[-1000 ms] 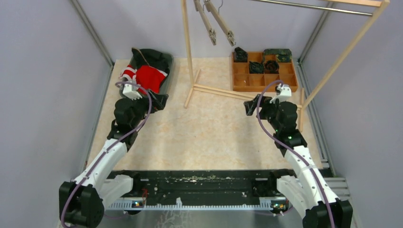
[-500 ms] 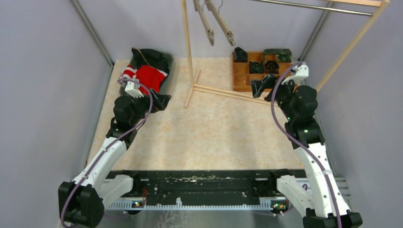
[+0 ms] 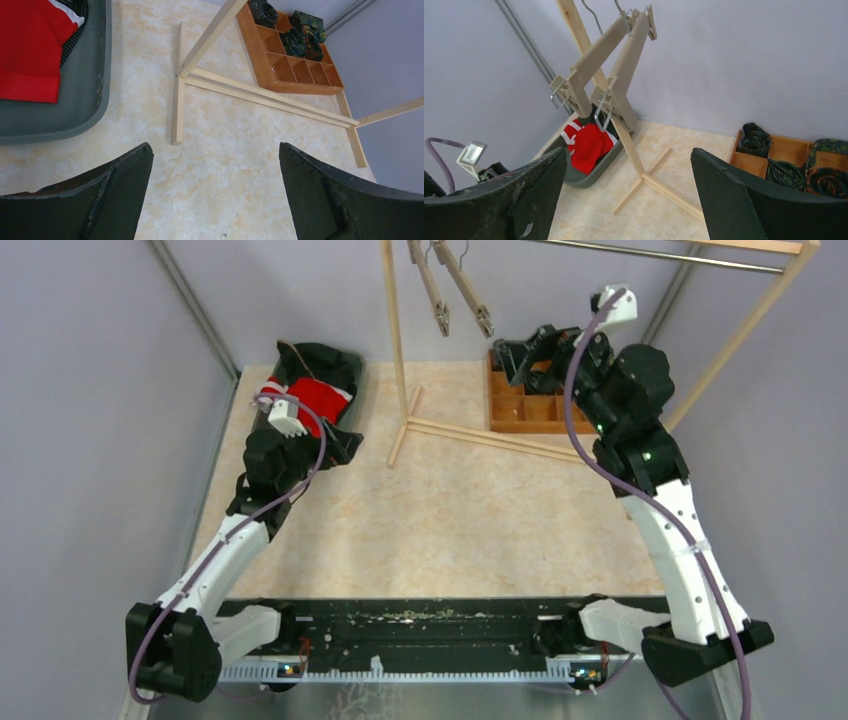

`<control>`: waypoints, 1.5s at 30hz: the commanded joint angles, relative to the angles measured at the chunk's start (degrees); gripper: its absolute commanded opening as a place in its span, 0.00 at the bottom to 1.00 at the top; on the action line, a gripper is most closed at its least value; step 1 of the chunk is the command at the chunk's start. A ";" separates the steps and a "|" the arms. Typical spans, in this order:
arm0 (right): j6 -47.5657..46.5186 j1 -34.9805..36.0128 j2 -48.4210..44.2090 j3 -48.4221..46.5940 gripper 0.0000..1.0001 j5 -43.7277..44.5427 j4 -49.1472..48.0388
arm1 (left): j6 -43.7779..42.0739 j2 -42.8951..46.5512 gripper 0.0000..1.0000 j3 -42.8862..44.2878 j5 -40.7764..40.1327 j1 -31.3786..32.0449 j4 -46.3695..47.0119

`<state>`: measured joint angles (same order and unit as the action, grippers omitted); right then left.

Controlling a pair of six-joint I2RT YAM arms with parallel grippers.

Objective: Clip the underwear to the hanger
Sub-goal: Pick up the hanger from the clothesline.

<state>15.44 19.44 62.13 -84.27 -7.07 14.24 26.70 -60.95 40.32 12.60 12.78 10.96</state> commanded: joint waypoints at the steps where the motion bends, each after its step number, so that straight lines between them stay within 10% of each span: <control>1: -4.87 3.03 5.46 -9.93 0.93 3.30 2.81 | -1.08 -1.15 1.00 2.47 -1.27 0.23 -0.46; 17: -19.29 17.17 25.79 -38.43 0.92 21.59 19.27 | -2.18 -2.93 1.00 1.56 -3.42 0.23 -0.32; 45: -23.66 21.47 24.36 -35.47 0.86 35.42 16.40 | -2.24 -2.42 1.00 -0.50 -4.80 0.23 0.72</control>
<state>-6.79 40.73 88.16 -119.57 25.93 32.21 24.60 -63.72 40.56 8.12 12.78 10.24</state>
